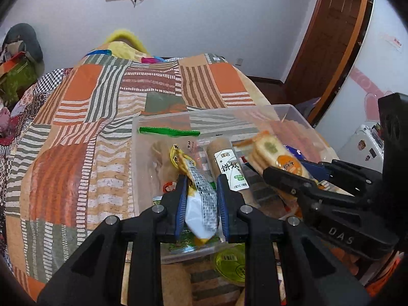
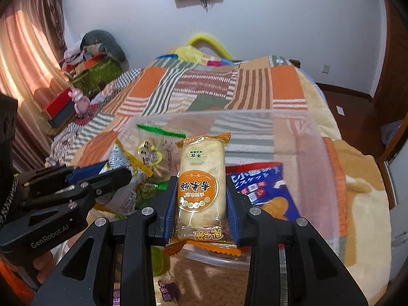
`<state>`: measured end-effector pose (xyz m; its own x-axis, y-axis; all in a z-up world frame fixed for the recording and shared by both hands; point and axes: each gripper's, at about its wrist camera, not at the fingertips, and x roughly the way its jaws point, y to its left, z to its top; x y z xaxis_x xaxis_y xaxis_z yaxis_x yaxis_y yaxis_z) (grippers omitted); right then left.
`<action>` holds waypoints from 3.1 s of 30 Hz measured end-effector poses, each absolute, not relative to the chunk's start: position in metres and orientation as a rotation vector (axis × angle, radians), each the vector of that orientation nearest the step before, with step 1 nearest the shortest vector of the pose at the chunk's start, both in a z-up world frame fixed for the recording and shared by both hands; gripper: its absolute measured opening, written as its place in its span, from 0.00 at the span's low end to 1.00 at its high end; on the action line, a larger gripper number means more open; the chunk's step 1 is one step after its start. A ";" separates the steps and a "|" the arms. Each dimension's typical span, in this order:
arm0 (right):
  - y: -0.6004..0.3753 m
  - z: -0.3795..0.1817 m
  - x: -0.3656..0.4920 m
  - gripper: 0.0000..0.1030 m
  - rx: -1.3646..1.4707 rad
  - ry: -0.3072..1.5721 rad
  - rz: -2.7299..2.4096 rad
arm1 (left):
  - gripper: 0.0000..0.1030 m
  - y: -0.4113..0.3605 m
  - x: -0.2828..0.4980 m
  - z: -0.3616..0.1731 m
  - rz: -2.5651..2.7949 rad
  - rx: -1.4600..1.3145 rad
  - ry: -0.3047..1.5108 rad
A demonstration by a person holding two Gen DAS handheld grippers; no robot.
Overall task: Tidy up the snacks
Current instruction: 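Place both held packs into the clear box and open both tools, then grasp the orange snack bag with left tool while right tool grasps puff bag, then lower both bags into the clear box and open both tools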
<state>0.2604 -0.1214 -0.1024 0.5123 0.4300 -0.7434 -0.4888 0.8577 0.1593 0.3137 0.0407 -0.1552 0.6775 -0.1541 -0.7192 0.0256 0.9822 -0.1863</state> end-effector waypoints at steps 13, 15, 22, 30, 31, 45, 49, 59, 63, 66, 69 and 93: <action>-0.143 -0.081 0.242 0.36 -0.089 0.833 0.548 | 0.53 0.051 0.270 -0.126 -0.084 -0.097 0.769; -0.147 -0.076 0.234 0.39 -0.094 0.815 0.547 | 0.55 0.055 0.258 -0.124 -0.078 -0.088 0.770; -0.163 -0.067 0.197 0.45 -0.076 0.789 0.571 | 0.65 0.068 0.209 -0.129 -0.068 -0.101 0.803; -0.166 -0.084 0.158 0.52 -0.123 0.819 0.577 | 0.68 0.065 0.172 -0.168 -0.053 -0.121 0.915; -0.167 -0.089 0.154 0.53 -0.125 0.831 0.578 | 0.68 0.064 0.171 -0.173 -0.047 -0.126 0.929; -0.154 -0.127 0.143 0.61 -0.160 0.934 0.594 | 0.69 0.067 0.152 -0.220 -0.026 -0.222 1.011; -0.143 -0.136 0.147 0.61 -0.181 0.954 0.609 | 0.69 0.068 0.158 -0.219 -0.019 -0.214 1.002; -0.131 -0.149 0.151 0.46 -0.167 0.974 0.613 | 0.64 0.066 0.172 -0.230 -0.014 -0.219 0.987; -0.139 -0.146 0.147 0.44 -0.143 0.954 0.605 | 0.50 0.067 0.169 -0.227 -0.025 -0.215 0.978; -0.145 -0.141 0.143 0.43 -0.132 0.938 0.597 | 0.48 0.067 0.166 -0.224 -0.024 -0.210 0.969; -0.154 -0.134 0.143 0.42 -0.115 0.915 0.582 | 0.48 0.066 0.161 -0.217 -0.024 -0.202 0.954; -0.169 -0.063 0.186 0.42 -0.028 0.694 0.497 | 0.48 0.044 0.215 -0.113 -0.098 -0.183 0.699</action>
<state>0.1856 -0.1688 -0.0631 0.6573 0.4297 -0.6191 -0.4477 0.8835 0.1379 0.2150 0.0443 -0.1133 0.7618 -0.1513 -0.6300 0.0286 0.9793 -0.2006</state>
